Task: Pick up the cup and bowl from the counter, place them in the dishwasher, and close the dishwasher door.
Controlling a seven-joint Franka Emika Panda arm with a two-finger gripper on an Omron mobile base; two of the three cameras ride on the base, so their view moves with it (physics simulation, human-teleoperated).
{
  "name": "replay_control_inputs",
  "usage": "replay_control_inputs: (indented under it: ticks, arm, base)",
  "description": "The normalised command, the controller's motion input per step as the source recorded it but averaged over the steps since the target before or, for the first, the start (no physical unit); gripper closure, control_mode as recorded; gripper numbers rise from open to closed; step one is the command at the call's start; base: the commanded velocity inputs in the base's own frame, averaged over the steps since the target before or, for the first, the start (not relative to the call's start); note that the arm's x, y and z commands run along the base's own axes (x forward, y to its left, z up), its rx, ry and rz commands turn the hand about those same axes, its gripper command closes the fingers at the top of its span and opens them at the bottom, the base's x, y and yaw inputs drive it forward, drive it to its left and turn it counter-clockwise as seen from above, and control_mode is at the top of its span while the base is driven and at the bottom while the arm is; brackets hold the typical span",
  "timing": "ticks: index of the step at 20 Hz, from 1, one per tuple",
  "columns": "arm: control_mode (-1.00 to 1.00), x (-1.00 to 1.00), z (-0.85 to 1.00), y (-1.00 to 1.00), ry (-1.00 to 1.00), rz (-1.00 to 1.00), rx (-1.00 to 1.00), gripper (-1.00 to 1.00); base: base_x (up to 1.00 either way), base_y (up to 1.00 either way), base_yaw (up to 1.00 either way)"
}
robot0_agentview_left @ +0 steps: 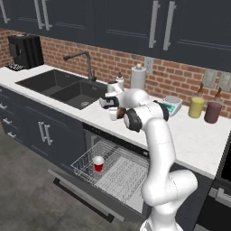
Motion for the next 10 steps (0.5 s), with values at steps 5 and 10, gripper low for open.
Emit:
replay_control_inputs:
  ticks: [5, 10]
  arm:
    - [-1.0, -0.96, -0.27, 0.0, 0.05, -0.09, 0.0, 1.0]
    - [-1.0, -1.0, -0.32, 0.05, 0.01, -0.06, 0.0, 1.0]
  base:
    - [0.0, 0.0, 0.0]
    - [0.0, 0.0, 0.0]
